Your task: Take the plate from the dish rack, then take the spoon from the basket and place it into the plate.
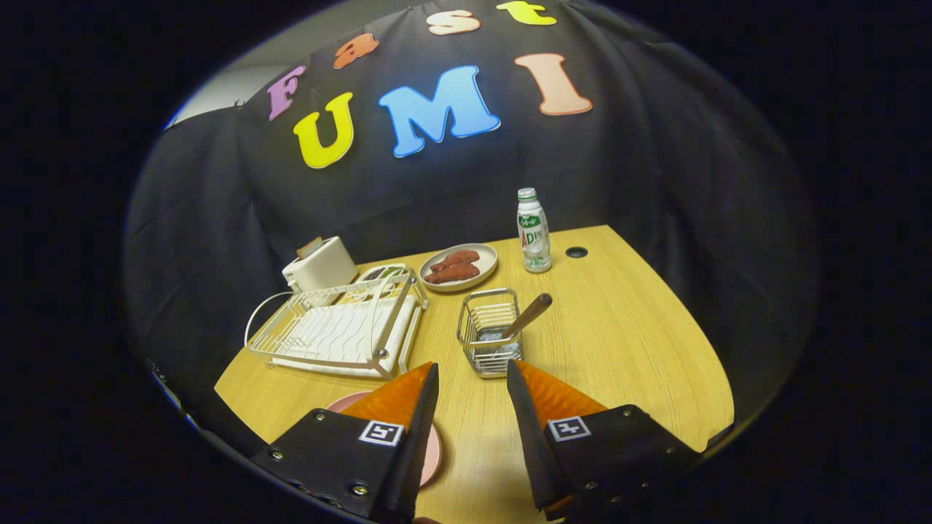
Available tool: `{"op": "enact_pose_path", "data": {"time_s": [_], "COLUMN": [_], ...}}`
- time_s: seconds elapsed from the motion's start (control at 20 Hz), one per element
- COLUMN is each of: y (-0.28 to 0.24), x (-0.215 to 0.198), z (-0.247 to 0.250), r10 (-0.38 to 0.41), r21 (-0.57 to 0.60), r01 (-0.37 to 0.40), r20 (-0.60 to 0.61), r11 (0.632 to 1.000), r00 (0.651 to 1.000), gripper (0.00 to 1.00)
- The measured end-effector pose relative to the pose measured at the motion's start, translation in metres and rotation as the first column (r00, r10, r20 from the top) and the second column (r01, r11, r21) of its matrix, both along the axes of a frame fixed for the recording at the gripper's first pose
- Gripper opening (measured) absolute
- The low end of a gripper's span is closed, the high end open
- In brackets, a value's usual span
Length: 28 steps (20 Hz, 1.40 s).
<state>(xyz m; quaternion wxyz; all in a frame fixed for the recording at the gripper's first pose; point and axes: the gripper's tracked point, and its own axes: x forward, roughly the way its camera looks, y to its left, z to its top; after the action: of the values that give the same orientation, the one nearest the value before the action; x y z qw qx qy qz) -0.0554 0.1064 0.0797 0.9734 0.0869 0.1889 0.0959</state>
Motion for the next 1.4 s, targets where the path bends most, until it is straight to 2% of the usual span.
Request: {"op": "enact_pose_path", "data": {"time_s": [0.2, 0.35, 0.5, 0.85, 1.2, 1.25, 1.4], "y": [-0.028, -0.039, -0.037, -0.041, -0.034, -0.035, -0.031], "x": [0.013, 0.035, 0.056, 0.096, 0.109, 0.111, 0.122], "z": [0.016, 0.020, 0.011, 0.001, -0.014, -0.012, -0.017], "r10": [-0.041, -0.036, -0.014, -0.021, -0.018, -0.020, -0.021], "r21": [-0.041, -0.101, -0.110, -0.063, -0.018, -0.011, -0.018], "r01": [0.047, 0.061, 0.041, 0.040, 0.024, 0.024, 0.027], "r20": [0.129, 0.229, 0.235, 0.269, 0.273, 0.287, 0.286], "r11": [0.998, 0.993, 0.993, 0.997, 1.000, 1.000, 0.999], "r00": [0.991, 0.973, 0.972, 0.963, 0.962, 0.958, 0.958], "gripper": [0.58, 0.58, 0.58, 0.58, 0.54, 0.38, 0.28]}}
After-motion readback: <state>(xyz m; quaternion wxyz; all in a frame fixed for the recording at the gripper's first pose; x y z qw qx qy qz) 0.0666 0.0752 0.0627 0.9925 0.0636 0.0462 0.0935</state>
